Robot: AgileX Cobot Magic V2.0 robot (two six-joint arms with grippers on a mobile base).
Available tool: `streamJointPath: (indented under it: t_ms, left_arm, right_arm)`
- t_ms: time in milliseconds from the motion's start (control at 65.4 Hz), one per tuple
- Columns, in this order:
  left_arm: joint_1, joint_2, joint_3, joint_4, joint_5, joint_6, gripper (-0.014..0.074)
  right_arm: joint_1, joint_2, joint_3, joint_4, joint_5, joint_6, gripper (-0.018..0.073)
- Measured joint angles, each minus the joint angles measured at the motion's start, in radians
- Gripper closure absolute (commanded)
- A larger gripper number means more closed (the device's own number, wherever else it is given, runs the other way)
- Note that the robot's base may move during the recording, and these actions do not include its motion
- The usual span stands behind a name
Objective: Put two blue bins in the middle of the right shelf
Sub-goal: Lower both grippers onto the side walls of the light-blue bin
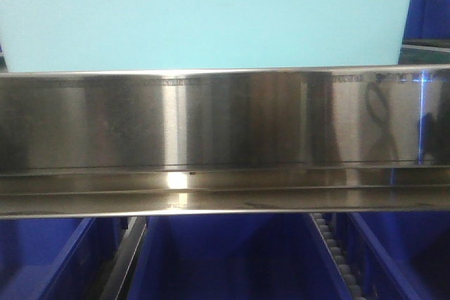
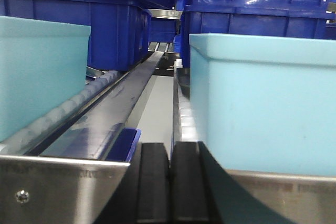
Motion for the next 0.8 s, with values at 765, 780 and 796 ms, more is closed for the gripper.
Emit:
streamJointPath:
  t_ms: [765, 780, 796]
  left_arm:
    - [0.000, 0.000, 0.000, 0.000, -0.004, 0.000, 0.0707]
    - [0.000, 0.000, 0.000, 0.000, -0.009, 0.000, 0.0707]
    - [0.000, 0.000, 0.000, 0.000, -0.013, 0.000, 0.0707]
  right_arm:
    - [0.000, 0.000, 0.000, 0.000, 0.000, 0.000, 0.0724]
    - [0.000, 0.000, 0.000, 0.000, -0.002, 0.000, 0.0724]
    - [0.000, 0.000, 0.000, 0.000, -0.002, 0.000, 0.0724]
